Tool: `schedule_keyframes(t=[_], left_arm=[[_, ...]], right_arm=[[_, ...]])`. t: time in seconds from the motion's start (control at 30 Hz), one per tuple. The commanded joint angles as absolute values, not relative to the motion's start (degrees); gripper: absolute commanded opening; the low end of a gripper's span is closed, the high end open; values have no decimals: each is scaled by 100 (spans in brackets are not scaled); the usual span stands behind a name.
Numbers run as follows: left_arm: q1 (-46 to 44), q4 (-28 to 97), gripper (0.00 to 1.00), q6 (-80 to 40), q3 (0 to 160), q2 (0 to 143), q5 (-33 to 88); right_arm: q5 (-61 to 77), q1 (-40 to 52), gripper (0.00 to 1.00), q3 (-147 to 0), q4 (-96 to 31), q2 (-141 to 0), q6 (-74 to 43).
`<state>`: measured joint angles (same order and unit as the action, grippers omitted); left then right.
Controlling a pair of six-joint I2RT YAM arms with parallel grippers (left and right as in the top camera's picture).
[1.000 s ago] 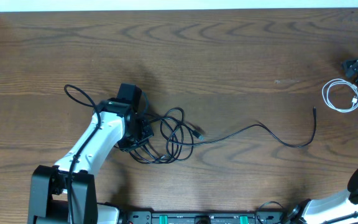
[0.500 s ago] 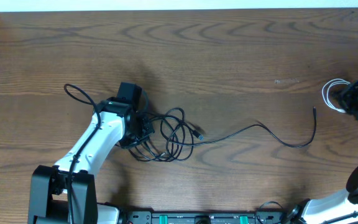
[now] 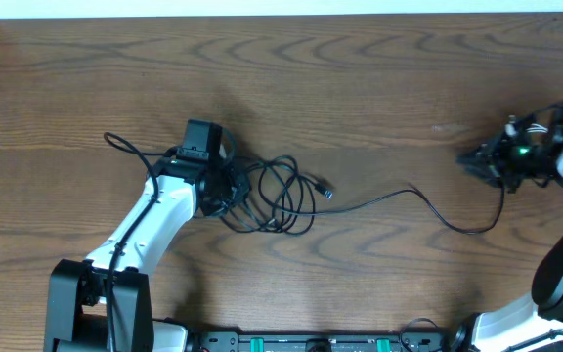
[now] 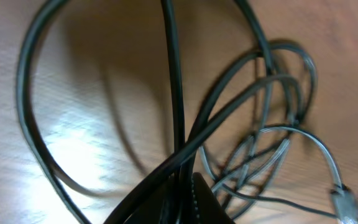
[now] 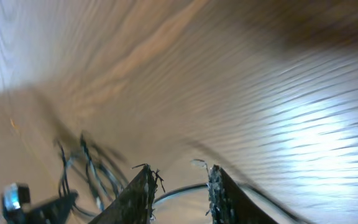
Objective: Untangle cables
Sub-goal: 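Move the right gripper back to the black cable bundle, then grasp a black cable strand with the right gripper beside the left gripper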
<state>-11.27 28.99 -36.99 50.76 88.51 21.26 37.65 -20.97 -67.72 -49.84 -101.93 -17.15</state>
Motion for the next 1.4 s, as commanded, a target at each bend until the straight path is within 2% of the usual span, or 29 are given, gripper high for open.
schedule_keyframes(t=[0.0, 0.1, 0.23, 0.27, 0.53, 0.63, 0.7, 0.73, 0.77, 1.03, 1.37], left_arm=[[-1120, 2639, 8, -3800, 5107, 8873, 2652], [-1120, 2626, 16, -3734, 5336, 8873, 2714], [-1120, 2703, 54, -3524, 5734, 8873, 2904], [-1120, 2786, 56, -3468, 5843, 8873, 2915], [-1122, 3365, 56, -3194, 6121, 8873, 2832], [-1122, 3760, 56, -3083, 6119, 8873, 2311], [-1122, 4049, 56, -3085, 6119, 8873, 1855], [-1120, 4226, 56, -3083, 6119, 8873, 1623], [-1120, 4311, 56, -3081, 6119, 8873, 1531], [-1120, 4882, 56, -3061, 6040, 8873, 1083], [-1122, 4875, 57, -3114, 6005, 8873, 1087]], right_arm=[[3981, -1629, 28, -6733, -5085, -10195, -1599], [3981, -1173, 29, -6733, -5116, -10195, -1601], [3979, -534, 35, -6733, -5041, -10195, -1603], [3979, -325, 36, -6733, -4993, -10195, -1605], [3935, 1011, 43, -6733, -4440, -10195, -1625], [3903, 1479, 52, -6733, -4136, -10195, -1627], [3804, 1796, 70, -6733, -3948, -10195, -1627], [3664, 1981, 96, -6733, -3903, -10195, -1627], [3575, 2069, 99, -6733, -3892, -10195, -1625], [2292, 2757, 99, -6733, -3900, -10195, -1623], [2196, 2934, 99, -6733, -3900, -10195, -1623]])
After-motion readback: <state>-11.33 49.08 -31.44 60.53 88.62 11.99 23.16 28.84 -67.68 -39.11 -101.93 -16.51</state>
